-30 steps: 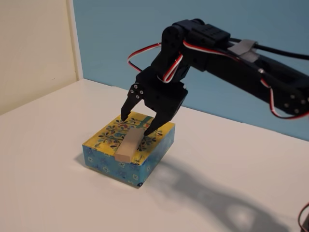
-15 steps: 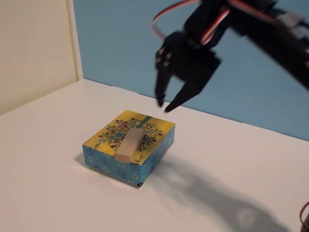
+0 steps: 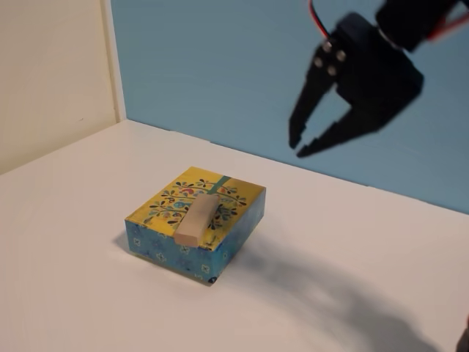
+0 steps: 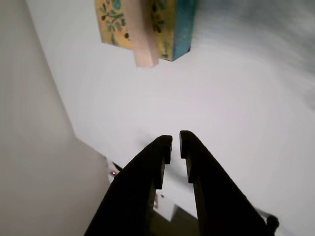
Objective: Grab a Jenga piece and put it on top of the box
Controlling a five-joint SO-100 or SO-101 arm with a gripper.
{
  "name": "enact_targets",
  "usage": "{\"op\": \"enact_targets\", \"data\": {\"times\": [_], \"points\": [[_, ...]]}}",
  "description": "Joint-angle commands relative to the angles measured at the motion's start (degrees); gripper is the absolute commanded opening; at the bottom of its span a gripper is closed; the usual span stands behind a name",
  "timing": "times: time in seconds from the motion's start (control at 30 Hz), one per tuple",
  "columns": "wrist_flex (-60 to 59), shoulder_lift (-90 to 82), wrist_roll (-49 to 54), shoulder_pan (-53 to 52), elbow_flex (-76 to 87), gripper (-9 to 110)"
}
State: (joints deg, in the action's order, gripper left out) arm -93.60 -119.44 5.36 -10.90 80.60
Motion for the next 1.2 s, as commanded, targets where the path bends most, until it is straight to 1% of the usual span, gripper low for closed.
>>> {"op": "enact_targets", "data": {"times": [0.0, 0.17, 0.33, 0.5, 0.8, 1.17], "points": [[4.9, -7.9, -0.3, 0.2, 10.5, 0], [13.1, -20.0, -0.4, 0.3, 27.1, 0], [18.0, -29.5, 0.3, -0.1, 40.0, 0], [20.5, -38.0, 0.5, -1.1, 49.9, 0], [23.4, -50.8, 0.4, -1.3, 64.5, 0], [23.2, -59.5, 0.4, -1.8, 73.9, 0]]}}
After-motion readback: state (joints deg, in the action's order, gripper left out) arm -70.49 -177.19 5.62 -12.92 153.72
